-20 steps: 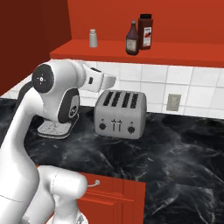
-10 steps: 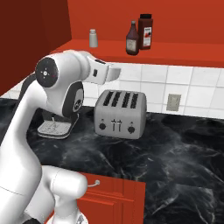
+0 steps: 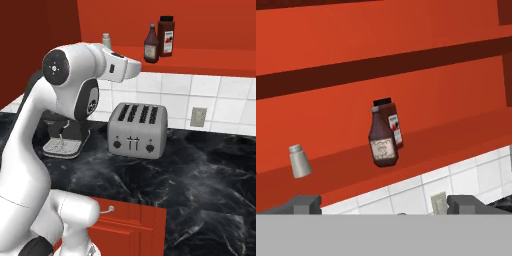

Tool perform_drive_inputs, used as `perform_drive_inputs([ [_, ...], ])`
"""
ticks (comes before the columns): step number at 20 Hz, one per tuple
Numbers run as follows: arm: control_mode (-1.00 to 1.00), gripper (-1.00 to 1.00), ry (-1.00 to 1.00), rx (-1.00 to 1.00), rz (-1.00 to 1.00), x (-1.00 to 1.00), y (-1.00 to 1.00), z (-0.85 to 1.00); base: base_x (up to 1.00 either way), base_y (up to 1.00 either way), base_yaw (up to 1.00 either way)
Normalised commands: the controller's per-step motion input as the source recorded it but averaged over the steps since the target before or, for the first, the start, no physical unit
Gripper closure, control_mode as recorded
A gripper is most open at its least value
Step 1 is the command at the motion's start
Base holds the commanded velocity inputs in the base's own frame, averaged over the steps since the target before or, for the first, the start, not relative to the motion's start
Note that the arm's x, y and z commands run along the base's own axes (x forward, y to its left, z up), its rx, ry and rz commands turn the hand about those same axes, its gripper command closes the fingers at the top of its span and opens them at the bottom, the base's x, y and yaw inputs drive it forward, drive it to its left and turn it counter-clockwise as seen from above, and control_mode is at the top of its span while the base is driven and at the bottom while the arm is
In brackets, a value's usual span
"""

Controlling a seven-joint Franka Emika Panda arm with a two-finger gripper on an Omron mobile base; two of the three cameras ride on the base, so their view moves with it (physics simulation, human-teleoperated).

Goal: Collect the paprika, ketchup, and shaker from the cabinet and place them next to the stove.

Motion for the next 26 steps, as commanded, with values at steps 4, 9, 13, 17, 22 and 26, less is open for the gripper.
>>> perform_drive_inputs([
  [4,-1.00,-1.00,0.10,-0.01,0.00,0.28,0.00,0.03,0.00,0.00,0.00],
  [9,-1.00,-1.00,0.05,-0.08,0.00,0.27,-0.01,0.08,0.00,0.00,0.00],
  [13,-1.00,-1.00,-0.01,-0.11,0.00,0.27,0.01,0.26,0.00,0.00,0.00],
  [17,-1.00,-1.00,-0.01,-0.06,0.01,0.29,0.00,0.23,0.00,0.00,0.00],
  [22,-1.00,-1.00,0.00,0.00,0.00,0.34,0.00,0.01,0.00,0.00,0.00],
  [26,-1.00,-1.00,0.00,0.00,0.00,0.40,-0.03,0.01,0.00,0.00,0.00],
])
